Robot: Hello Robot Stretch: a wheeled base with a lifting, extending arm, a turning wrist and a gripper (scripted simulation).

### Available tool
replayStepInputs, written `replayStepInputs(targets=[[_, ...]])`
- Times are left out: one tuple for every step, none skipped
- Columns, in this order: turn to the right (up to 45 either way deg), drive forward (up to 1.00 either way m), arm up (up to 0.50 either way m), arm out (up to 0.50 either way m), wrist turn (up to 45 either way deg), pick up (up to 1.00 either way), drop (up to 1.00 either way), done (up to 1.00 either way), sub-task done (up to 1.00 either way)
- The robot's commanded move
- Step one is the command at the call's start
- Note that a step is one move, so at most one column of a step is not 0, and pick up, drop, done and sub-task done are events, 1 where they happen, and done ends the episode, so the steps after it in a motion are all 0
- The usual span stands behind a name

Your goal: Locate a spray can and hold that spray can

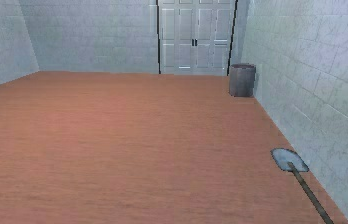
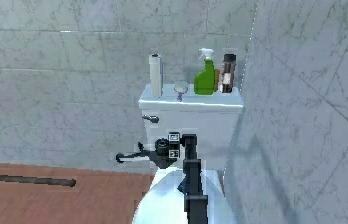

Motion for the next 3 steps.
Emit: replayStepInputs(targets=[[0.0, 0.00, 0.00, 0.00, 45.0, 0.00, 0.00, 0.00, 0.00], [0.0, 0.00, 0.00, 0.00, 27.0, 0.00, 0.00, 0.00, 0.00], [0.0, 0.00, -0.30, 0.00, 0.0, 0.00, 0.00, 0.00, 0.00]])
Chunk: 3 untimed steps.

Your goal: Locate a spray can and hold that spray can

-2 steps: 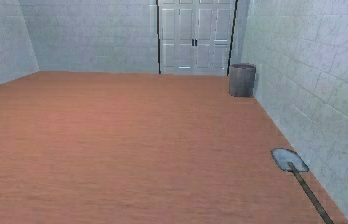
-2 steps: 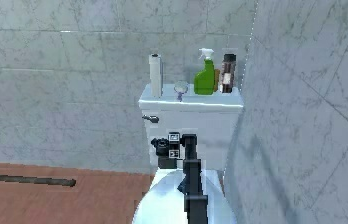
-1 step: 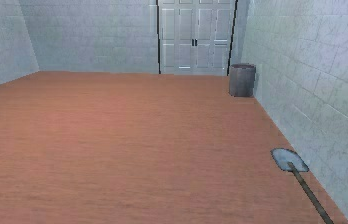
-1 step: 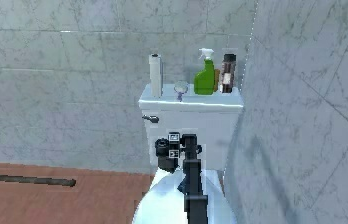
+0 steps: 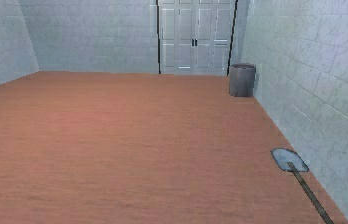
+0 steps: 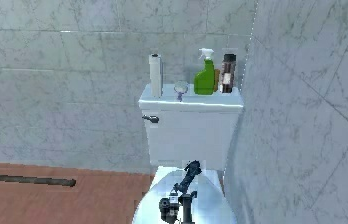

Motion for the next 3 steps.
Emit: replayStepInputs(targets=[[0.0, 0.00, 0.00, 0.00, 0.0, 1.00, 0.00, 0.00, 0.00], [0.0, 0.00, 0.10, 0.00, 0.0, 0.00, 0.00, 0.00, 0.00], [0.0, 0.00, 0.00, 0.00, 0.0, 0.00, 0.00, 1.00, 0.00]])
